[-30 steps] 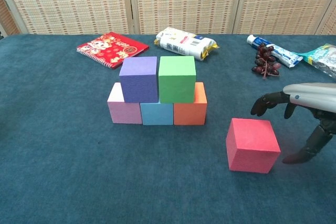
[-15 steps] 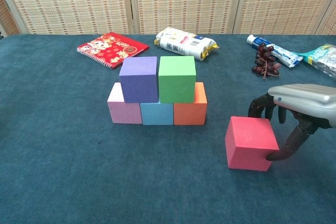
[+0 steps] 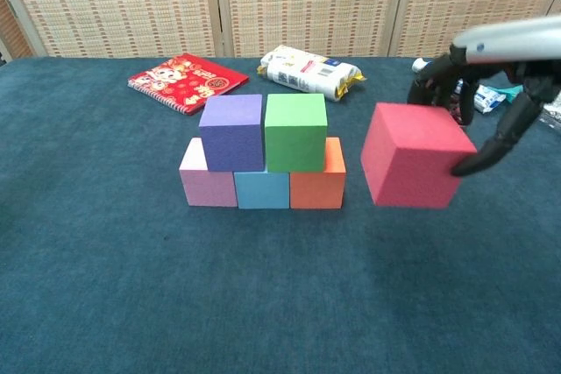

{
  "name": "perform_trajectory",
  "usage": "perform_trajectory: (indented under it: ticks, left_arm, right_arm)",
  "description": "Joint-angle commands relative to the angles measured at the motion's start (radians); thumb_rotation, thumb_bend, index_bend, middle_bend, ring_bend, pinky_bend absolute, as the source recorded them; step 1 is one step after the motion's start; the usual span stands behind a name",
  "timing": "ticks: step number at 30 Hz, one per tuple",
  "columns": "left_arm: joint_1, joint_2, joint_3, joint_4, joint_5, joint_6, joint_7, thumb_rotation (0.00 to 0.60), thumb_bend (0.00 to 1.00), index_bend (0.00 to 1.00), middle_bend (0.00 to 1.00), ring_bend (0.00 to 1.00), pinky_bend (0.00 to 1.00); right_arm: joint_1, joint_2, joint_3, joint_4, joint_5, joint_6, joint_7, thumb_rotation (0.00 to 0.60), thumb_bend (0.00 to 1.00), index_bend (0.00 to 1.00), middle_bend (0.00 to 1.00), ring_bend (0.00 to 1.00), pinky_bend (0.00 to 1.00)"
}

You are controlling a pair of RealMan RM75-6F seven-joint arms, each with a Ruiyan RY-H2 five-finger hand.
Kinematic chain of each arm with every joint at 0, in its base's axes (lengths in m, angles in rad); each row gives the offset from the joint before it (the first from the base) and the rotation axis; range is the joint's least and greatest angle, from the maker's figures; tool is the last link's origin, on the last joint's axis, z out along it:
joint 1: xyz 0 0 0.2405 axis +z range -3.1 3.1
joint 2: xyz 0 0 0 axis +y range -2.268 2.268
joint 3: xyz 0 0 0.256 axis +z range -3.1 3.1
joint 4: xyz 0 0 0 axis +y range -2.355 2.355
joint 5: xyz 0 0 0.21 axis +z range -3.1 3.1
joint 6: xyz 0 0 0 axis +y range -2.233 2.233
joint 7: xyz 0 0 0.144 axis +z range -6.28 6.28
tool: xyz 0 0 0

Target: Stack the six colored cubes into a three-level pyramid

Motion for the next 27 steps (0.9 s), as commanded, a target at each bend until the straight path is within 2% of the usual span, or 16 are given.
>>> perform_trajectory:
  ticks: [1, 7, 11, 19, 27]
  left_arm:
    - [-0.002, 0.003, 0.000, -0.011, -0.002, -0.005, 0.013, 0.600, 0.32, 0.14, 0.05, 0.00, 0.14]
    - [-0.004, 0.002, 0.002, -0.027, -0.006, -0.015, 0.033, 0.600, 0.31, 0.14, 0.05, 0.00, 0.14]
    - [-0.005, -0.002, 0.003, -0.033, -0.013, -0.023, 0.039, 0.600, 0.31, 0.14, 0.05, 0.00, 0.13]
    - [-0.004, -0.007, 0.005, -0.025, -0.021, -0.034, 0.035, 0.600, 0.31, 0.14, 0.05, 0.00, 0.13]
    - [0.000, -0.013, 0.008, -0.010, -0.026, -0.037, 0.020, 0.600, 0.31, 0.13, 0.05, 0.00, 0.13]
  right_arm:
    - [0.077, 0.089, 0.105, -0.037, -0.020, -0.101, 0.129, 0.600, 0.26, 0.59, 0.47, 0.43, 0.52]
    - [0.194, 0.110, 0.185, 0.024, 0.041, -0.208, 0.175, 0.600, 0.26, 0.58, 0.47, 0.43, 0.52]
    - [0.300, 0.061, 0.187, 0.103, 0.143, -0.268, 0.133, 0.600, 0.26, 0.58, 0.47, 0.42, 0.52]
    - [0.510, -0.072, 0.098, 0.261, 0.376, -0.324, 0.033, 0.600, 0.27, 0.58, 0.47, 0.41, 0.51]
    - [0.684, -0.133, -0.012, 0.333, 0.580, -0.316, -0.044, 0.600, 0.27, 0.57, 0.47, 0.40, 0.50]
